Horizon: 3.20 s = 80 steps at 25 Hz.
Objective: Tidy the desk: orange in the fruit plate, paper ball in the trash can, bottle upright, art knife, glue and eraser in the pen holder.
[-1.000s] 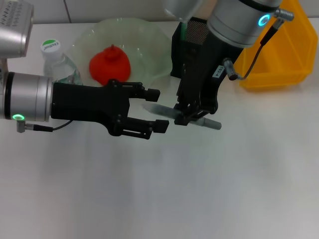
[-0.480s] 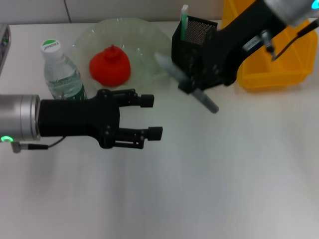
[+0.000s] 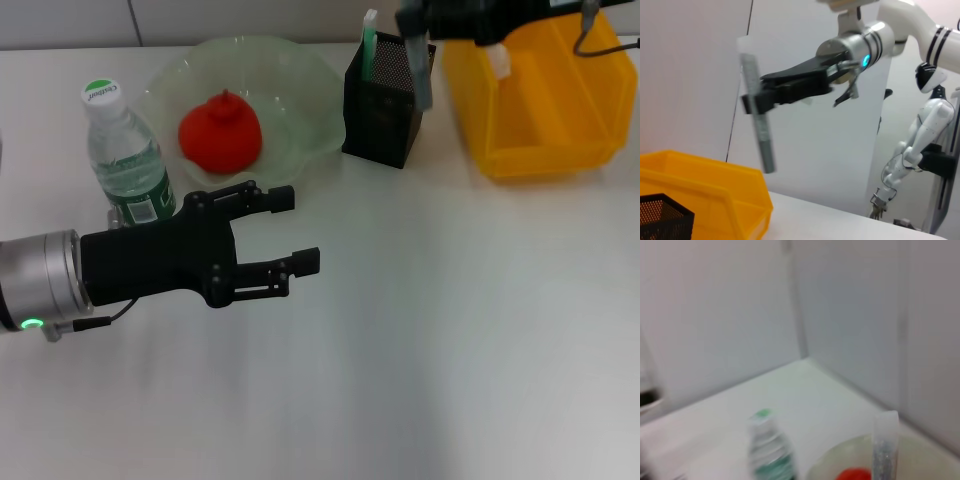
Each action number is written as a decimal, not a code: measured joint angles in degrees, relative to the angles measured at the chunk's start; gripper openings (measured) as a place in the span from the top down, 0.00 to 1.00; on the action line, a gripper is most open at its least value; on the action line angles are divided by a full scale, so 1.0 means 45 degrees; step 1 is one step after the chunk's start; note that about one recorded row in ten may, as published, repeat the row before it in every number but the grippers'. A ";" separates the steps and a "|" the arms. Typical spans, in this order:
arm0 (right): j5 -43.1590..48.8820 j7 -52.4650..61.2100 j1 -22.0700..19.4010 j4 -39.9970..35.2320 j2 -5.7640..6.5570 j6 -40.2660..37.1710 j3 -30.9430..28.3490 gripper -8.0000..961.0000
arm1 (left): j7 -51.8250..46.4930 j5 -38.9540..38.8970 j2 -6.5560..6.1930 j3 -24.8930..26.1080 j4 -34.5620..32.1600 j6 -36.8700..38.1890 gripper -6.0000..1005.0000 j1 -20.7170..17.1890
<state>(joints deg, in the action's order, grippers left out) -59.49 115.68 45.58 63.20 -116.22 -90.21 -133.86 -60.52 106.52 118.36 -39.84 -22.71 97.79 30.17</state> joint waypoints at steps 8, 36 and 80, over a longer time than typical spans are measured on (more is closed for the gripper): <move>-0.0931 -0.0548 -0.0512 -0.1150 -0.0214 0.3013 0.0128 0.85 | 0.0636 -0.0228 0.0026 0.0064 0.0542 -0.0271 0.19 -0.0064; -0.3131 -0.2340 -0.0247 -0.4245 -0.0703 1.0552 0.4807 0.85 | 0.0772 -0.1132 0.0058 0.0064 0.1101 -0.0978 0.19 -0.0454; -0.4594 -0.7991 -0.4758 -0.5535 -0.0664 -0.1965 0.0003 0.26 | 0.0291 -0.1418 -0.0047 -0.1501 0.0948 -0.0944 0.19 -0.0292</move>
<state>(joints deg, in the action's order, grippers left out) -80.16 79.72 24.16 38.29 -119.21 -99.05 -133.85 -59.21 100.14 118.15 -46.59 -18.45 93.55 28.85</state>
